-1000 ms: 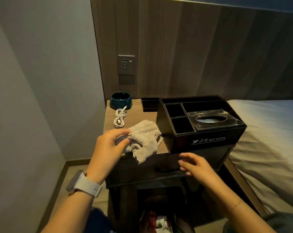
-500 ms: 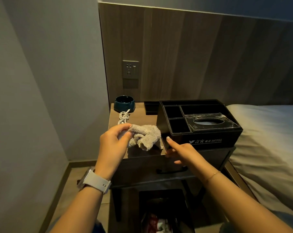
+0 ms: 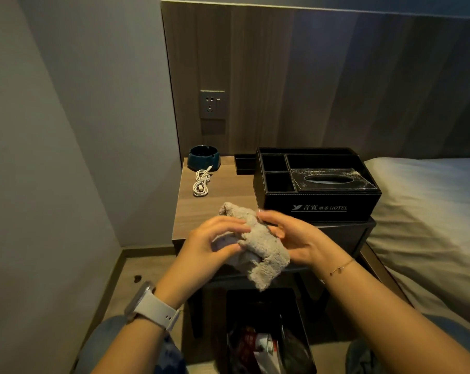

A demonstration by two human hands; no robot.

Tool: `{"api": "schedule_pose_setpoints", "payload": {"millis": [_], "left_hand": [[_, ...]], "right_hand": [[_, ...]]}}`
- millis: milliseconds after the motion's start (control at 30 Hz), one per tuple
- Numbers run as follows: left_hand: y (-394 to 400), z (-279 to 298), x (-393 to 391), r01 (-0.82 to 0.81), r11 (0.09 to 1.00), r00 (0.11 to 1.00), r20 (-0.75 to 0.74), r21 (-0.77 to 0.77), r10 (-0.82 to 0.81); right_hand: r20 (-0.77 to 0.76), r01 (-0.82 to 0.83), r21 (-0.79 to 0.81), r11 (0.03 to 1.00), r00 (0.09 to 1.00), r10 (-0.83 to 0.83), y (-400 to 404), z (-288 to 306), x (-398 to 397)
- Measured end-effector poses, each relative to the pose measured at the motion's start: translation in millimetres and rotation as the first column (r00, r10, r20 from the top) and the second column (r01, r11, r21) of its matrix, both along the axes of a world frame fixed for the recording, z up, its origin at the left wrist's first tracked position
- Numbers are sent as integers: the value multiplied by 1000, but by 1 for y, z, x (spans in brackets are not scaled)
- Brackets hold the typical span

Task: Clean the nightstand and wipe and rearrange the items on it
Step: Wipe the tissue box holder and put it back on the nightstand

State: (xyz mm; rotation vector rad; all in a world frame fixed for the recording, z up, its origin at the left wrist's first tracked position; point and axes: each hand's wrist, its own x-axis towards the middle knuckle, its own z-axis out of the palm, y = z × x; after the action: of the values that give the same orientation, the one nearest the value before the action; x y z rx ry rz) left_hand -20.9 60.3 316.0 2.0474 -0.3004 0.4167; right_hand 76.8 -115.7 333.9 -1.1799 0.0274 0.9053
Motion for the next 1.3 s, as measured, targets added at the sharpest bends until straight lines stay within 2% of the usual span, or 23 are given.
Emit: {"api": "schedule_pose_setpoints", "payload": {"millis": [100, 167, 233, 267, 367, 467, 500, 533, 633, 667, 733, 800, 833, 967, 1167, 1233, 1300], "left_hand": [[-3, -14, -11, 104, 994, 989, -97, -43, -108], [-8, -18, -17, 47, 964, 983, -158, -264, -91], [-14, -19, -19, -135, 893, 968, -252, -429, 25], [-18, -20, -18, -188, 881, 953, -298, -434, 57], [-33, -20, -15, -139, 898, 955, -297, -416, 10], [-45, -15, -10, -145, 890, 977, -206, -433, 59], [-49, -12, -7, -129, 882, 979, -199, -453, 41], [-54, -9, -3, -107, 881, 980, -199, -460, 15], [-73, 0, 13, -47, 904, 978, -205, -424, -46], [-80, 2, 19, -47, 913, 978, -205, -404, -40], [-86, 8, 34, -107, 877, 971, -240, -469, -10], [-81, 14, 52, -210, 776, 955, -296, -594, 31], [-75, 16, 62, -256, 761, 950, -302, -597, 82], [-55, 32, 117, -339, 828, 929, -298, -447, 219], [-66, 41, 219, -372, 897, 886, -380, -238, 266], [-71, 31, 233, -368, 921, 875, -384, -129, 296], [-71, 23, 237, -371, 927, 873, -362, -56, 328]], "right_hand": [[366, 92, -142, 986, 930, -34, -8, 1, -21], [555, 167, -164, 972, 830, -49, -16, -3, -30], [663, 183, -154, 971, 748, -36, -24, -8, -40], [695, 179, -139, 974, 718, -33, -27, -11, -45], [784, 160, -118, 980, 621, -7, -36, -16, -58], [917, 312, -187, 931, 395, 52, -47, -18, -57], [939, 370, -206, 906, 337, 76, -51, -17, -54], [942, 389, -217, 895, 324, 88, -54, -15, -52], [878, 276, -176, 945, 477, 24, -57, -12, -51], [865, 263, -136, 955, 501, -15, -56, -13, -49], [885, 316, -64, 947, 457, -93, -58, -16, -39], [908, 391, -26, 920, 393, -142, -65, -15, -23], [914, 417, -18, 909, 375, -154, -71, -12, -14], [931, 488, -10, 873, 324, -170, -97, 5, 25], [972, 635, -161, 755, 235, 9, -95, 41, 97], [968, 648, -247, 721, 195, 156, -78, 52, 124], [917, 673, -358, 648, 122, 380, -55, 54, 151]]}}
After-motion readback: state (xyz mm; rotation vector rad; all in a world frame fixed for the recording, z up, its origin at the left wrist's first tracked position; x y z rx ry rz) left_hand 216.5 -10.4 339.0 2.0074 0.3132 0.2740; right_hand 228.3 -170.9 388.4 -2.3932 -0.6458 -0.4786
